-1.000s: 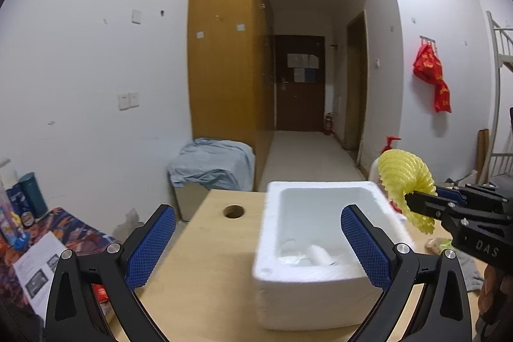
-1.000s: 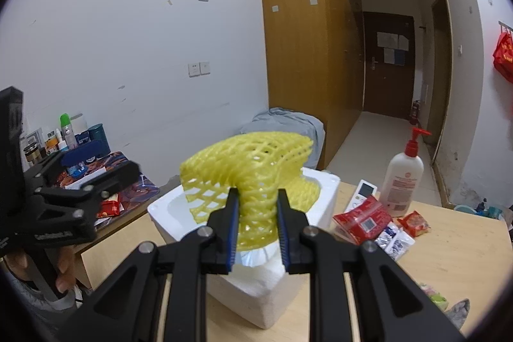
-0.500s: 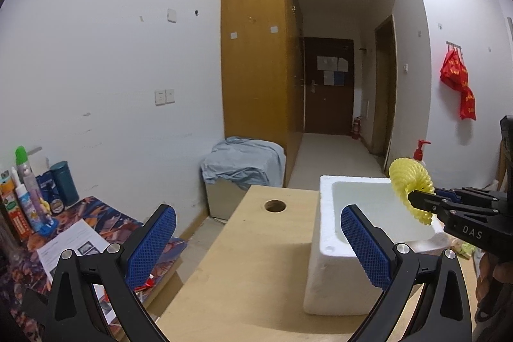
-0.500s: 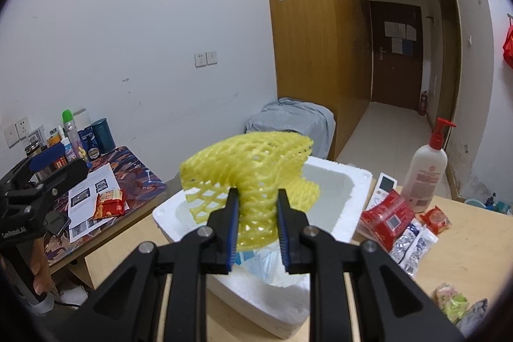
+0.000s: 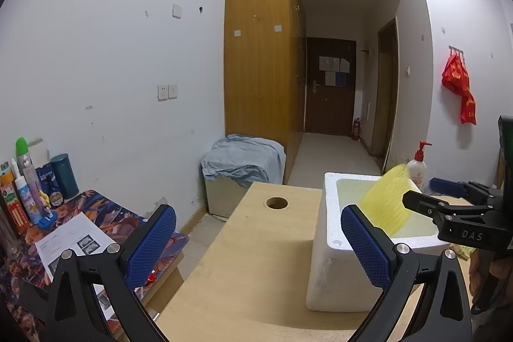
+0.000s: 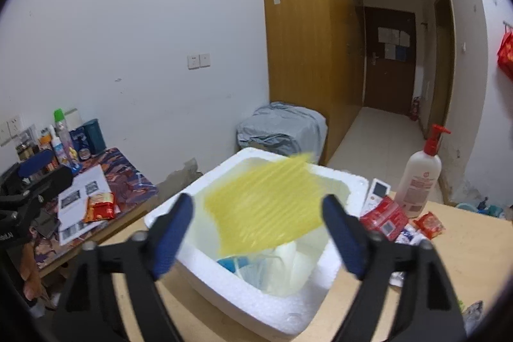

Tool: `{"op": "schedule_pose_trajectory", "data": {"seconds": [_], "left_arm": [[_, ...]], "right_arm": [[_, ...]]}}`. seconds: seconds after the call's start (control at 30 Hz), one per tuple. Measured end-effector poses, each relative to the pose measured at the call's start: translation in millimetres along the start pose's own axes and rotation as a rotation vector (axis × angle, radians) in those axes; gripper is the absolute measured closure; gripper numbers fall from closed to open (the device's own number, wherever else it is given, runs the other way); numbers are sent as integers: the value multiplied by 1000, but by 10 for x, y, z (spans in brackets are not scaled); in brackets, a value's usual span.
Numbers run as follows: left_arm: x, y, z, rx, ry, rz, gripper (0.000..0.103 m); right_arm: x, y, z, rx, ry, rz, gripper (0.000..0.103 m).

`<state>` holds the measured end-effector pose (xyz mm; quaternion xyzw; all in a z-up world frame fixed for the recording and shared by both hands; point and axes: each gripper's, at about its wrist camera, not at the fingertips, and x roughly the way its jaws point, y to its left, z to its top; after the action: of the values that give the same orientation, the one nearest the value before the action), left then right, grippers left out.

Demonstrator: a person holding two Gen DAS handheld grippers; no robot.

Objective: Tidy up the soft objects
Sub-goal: 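Lower the yellow mesh sleeve into the foam box and open the right gripper, then withdraw both tools from the foam box back over the table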

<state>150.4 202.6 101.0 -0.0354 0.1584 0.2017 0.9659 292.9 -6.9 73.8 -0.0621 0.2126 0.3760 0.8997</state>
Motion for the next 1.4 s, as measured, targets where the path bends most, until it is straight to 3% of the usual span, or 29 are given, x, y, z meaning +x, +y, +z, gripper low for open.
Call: {"op": "schedule_pose_trajectory", "data": {"seconds": [0.17,0.7,1.4], "left_arm": [[-5,15,0,-3,2,-1,0],[-84,-26,-9,6,-3,-13,0],[-906,-340,-305,42,-28,-78,0]], "right_arm": [[-6,7,-30,-17,0,-29,0],[-382,78,-72,-23,-48,-41,0],[-1359,159,-505,-7,-103,-83,0]]}}
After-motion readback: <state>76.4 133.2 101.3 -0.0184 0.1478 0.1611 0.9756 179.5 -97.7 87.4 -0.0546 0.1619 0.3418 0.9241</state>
